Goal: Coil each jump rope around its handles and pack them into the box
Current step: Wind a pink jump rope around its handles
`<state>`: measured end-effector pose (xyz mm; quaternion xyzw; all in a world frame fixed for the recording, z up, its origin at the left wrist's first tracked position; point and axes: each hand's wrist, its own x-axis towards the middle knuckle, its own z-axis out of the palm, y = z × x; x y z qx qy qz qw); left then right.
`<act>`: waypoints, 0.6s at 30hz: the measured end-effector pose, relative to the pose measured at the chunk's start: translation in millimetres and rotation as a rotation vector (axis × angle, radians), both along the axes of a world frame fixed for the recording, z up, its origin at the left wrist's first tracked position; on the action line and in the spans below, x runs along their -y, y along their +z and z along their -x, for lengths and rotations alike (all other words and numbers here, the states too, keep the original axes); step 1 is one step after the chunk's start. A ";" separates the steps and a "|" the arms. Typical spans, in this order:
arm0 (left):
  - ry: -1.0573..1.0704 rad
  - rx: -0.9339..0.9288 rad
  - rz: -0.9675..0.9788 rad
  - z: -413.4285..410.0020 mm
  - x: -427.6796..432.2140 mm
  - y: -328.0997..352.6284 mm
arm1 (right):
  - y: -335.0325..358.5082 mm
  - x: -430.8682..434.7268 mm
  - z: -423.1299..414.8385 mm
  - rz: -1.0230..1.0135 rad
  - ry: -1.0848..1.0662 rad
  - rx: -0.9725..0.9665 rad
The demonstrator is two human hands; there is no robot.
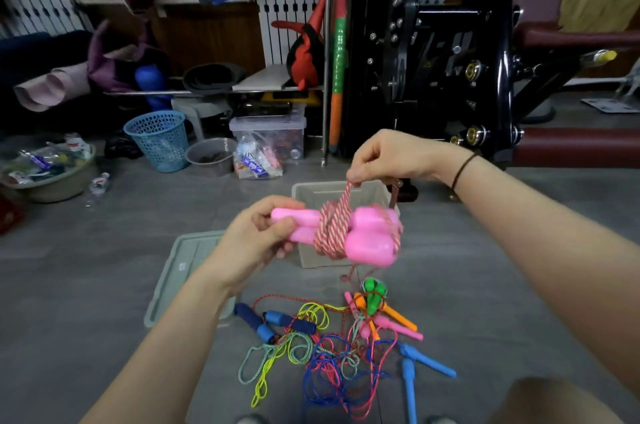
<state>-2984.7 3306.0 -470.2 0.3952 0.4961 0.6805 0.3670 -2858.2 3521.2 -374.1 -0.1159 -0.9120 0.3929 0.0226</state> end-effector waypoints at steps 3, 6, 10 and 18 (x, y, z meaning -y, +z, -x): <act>0.116 0.285 -0.148 2.0 -0.9 0.2 | -37.3 -4.3 0.1 0.408 -0.119 -0.129; 0.325 0.462 -0.229 1.6 -4.9 -0.2 | -79.4 23.1 -4.0 0.534 -0.269 -0.213; 0.666 0.313 -0.116 8.0 -7.5 -2.2 | -106.6 86.3 -17.1 0.388 -0.276 -0.163; 0.572 -0.485 0.184 -1.1 -6.7 -5.4 | -7.4 110.6 -22.1 -0.678 -0.047 -0.009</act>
